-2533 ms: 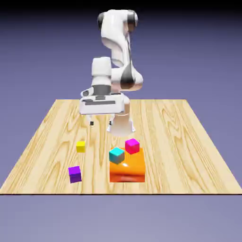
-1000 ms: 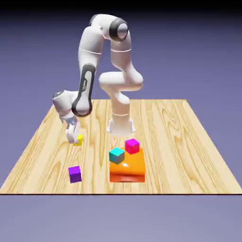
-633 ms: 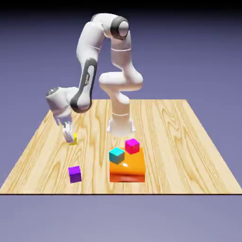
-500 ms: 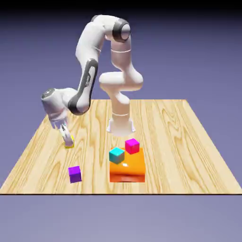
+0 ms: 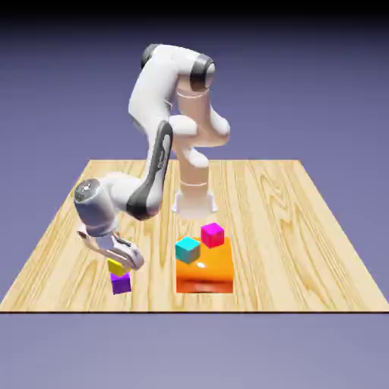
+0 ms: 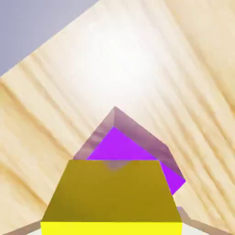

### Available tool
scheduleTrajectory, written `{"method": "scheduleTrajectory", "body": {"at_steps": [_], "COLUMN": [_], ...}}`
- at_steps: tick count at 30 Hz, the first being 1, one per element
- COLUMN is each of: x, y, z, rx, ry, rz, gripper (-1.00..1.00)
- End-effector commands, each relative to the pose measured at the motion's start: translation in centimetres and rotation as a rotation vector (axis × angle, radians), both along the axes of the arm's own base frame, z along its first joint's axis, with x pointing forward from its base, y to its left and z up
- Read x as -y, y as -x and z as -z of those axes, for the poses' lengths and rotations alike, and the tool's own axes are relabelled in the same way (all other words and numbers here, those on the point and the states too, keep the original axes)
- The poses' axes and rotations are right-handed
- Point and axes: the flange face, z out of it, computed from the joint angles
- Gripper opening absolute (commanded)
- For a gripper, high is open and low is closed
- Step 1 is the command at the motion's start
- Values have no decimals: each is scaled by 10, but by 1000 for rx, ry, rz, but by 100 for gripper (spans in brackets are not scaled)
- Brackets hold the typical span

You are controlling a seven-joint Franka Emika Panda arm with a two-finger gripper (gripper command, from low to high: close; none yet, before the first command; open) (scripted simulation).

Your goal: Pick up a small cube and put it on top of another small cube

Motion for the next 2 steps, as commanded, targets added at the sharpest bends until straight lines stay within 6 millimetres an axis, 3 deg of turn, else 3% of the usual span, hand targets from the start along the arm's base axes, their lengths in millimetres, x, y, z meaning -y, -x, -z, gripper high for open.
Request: {"method": "scheduleTrajectory", "body": {"at_steps": [1, 2], "x": [2, 4], "y": [-4, -8], "z": [-19, -38], "rx": [1, 1], "ry": [-1, -1], "rz": [-1, -1], "gripper": [100, 100]}}
